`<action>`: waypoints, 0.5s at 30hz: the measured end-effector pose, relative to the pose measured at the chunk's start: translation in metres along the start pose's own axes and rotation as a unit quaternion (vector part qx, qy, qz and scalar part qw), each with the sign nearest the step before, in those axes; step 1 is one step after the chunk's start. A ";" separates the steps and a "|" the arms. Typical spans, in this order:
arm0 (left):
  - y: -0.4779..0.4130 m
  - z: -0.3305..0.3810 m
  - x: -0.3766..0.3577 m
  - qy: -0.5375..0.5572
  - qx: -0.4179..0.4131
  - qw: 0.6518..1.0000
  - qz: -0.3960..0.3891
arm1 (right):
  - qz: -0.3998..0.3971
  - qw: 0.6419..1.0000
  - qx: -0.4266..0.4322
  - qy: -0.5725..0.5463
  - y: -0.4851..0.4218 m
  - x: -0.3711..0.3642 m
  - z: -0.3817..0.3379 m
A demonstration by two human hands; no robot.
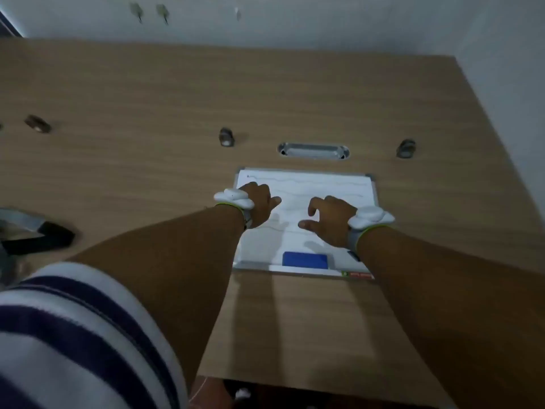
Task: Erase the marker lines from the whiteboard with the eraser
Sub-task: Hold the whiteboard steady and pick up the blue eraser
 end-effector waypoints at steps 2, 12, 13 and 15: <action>0.003 -0.017 -0.017 -0.008 0.016 1.000 -0.008 | -0.018 1.000 -0.013 0.006 0.004 -0.025 0.004; 0.020 -0.068 -0.057 -0.041 0.051 0.989 0.135 | -0.068 0.997 -0.046 0.001 0.015 -0.089 0.020; 0.021 -0.071 -0.060 -0.039 0.058 0.988 0.139 | -0.072 0.996 -0.046 -0.007 0.017 -0.091 0.020; 0.021 -0.078 -0.066 -0.023 0.072 0.986 0.147 | -0.082 0.996 -0.042 -0.016 0.016 -0.096 0.020</action>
Point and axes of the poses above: each hand's wrist, its own y-axis away from the middle knuckle, its own x-axis out of the back of the hand, z = x × y, the point moved 5 cm from there along -y, towards the middle knuckle, and after that the axes turned 9 degrees about x, right-handed, at the moved point
